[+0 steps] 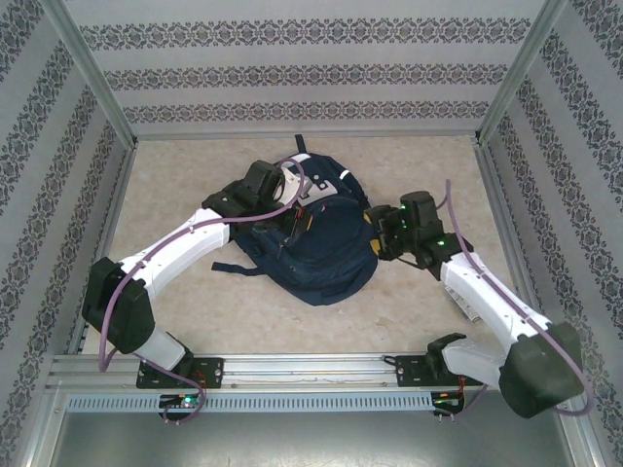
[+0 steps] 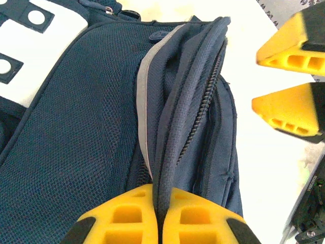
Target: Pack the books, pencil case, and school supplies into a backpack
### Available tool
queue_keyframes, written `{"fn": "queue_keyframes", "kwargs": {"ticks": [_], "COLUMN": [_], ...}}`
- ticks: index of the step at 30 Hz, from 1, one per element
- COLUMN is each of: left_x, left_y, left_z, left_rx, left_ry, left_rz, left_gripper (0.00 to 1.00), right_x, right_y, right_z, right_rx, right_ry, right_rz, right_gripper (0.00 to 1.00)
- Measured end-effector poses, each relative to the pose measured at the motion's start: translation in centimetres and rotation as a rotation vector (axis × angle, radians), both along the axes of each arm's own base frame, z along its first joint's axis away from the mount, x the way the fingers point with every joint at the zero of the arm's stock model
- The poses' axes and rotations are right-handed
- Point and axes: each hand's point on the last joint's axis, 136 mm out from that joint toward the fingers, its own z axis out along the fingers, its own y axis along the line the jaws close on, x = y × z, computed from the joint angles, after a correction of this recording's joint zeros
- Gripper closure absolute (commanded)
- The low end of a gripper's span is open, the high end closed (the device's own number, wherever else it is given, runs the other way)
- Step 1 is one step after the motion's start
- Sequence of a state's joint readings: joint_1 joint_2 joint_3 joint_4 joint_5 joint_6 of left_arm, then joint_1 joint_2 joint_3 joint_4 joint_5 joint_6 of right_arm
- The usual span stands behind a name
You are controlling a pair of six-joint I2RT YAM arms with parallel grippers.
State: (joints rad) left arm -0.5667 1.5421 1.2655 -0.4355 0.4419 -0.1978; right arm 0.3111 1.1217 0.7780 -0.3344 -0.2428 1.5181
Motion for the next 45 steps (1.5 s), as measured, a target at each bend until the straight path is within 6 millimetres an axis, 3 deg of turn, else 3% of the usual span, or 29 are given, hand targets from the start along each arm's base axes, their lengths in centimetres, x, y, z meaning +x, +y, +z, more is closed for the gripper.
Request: {"fn": "queue_keyframes", "kwargs": {"ticks": [3,7,13,19,24,34,39,45], "left_x": [-0.2,-0.4,-0.4,-0.9,-0.9,-1.6,-2.2,-2.4], "left_y": [0.2,0.5,0.7,0.8,0.8,1.2,1.5,1.6], "left_z": [-1.0,-2.0,-2.3,-3.1,-3.2,-3.5,-3.7,-4.0], "left_rx": [0.008,0.015,0.012,0.024,0.037,0.063,0.071,0.073], "left_ry": [0.012,0.03,0.037,0.04,0.019,-0.007,-0.015,-0.015], "left_rz": [0.001,0.005,0.005,-0.02,-0.044,-0.089,-0.1,-0.102], "left_gripper": [1.0,1.0,0.99,0.99,0.99,0.99,0.99,0.99], "right_x": [-0.3,-1.5,-5.6,-10.2,-11.5,-14.0,-14.2,-14.7], "right_y": [-3.8,-9.5,-16.7,-22.1,-23.5,-24.1,-24.0,-23.7], "right_z": [-1.4,-4.9,-8.3,-10.3,-10.7,-14.6,-15.0,-15.0], "right_rx": [-0.121,-0.287,-0.407,-0.332,-0.219,-0.063,-0.048,-0.056], "right_ry": [0.03,0.173,0.418,0.594,0.645,0.803,0.811,0.813], "right_rz": [-0.04,-0.124,-0.307,-0.554,-0.667,-0.779,-0.788,-0.786], "right_gripper": [0.21,0.02,0.02,0.02,0.02,0.03,0.13,0.4]}}
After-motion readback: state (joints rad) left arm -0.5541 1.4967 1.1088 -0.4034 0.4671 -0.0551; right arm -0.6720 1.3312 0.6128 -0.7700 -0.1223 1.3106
